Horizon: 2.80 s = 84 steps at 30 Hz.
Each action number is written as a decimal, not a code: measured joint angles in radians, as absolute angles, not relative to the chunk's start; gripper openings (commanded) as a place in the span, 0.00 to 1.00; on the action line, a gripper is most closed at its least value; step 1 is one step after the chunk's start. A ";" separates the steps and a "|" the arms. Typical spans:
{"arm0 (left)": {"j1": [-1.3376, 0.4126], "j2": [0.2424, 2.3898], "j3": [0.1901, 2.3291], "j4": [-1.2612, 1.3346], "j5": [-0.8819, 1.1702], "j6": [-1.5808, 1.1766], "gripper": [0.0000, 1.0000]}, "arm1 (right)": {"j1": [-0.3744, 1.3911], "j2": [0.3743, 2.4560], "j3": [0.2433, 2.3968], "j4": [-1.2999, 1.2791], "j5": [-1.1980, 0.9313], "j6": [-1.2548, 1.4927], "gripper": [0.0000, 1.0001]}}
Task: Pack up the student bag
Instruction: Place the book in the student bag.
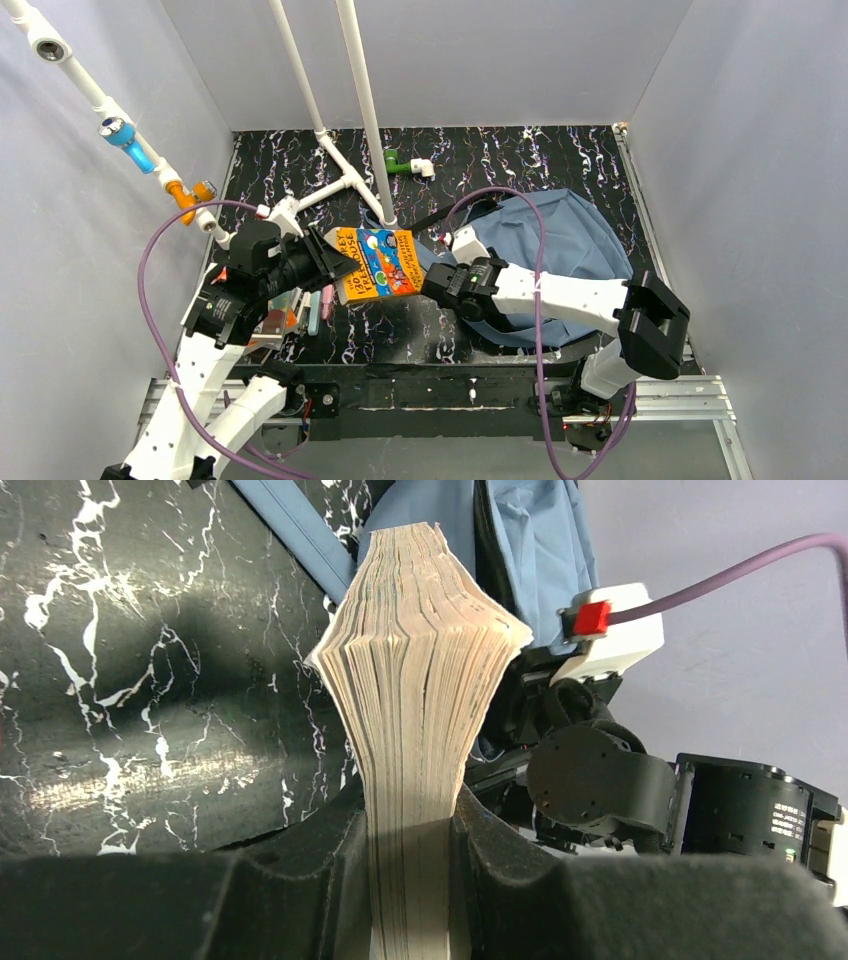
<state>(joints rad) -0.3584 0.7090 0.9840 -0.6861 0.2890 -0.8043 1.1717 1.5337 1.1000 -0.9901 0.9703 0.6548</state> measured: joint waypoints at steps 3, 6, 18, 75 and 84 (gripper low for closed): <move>-0.358 0.731 0.984 -0.679 0.321 -0.808 0.00 | 1.162 1.507 1.100 -0.984 1.007 0.647 0.01; -0.358 0.755 0.982 -0.658 0.359 -0.823 0.00 | 1.154 1.431 1.100 -0.962 1.019 0.609 0.01; -0.735 0.979 0.948 -0.386 0.357 -0.945 0.00 | 1.106 1.116 1.099 -0.834 0.945 0.437 0.01; -1.022 1.975 1.173 0.427 -0.122 -1.208 0.98 | 1.073 1.015 1.128 -0.855 0.864 0.543 0.01; -1.011 1.812 1.224 0.080 -0.072 -1.034 0.98 | 1.020 1.029 1.127 -0.858 0.871 0.544 0.01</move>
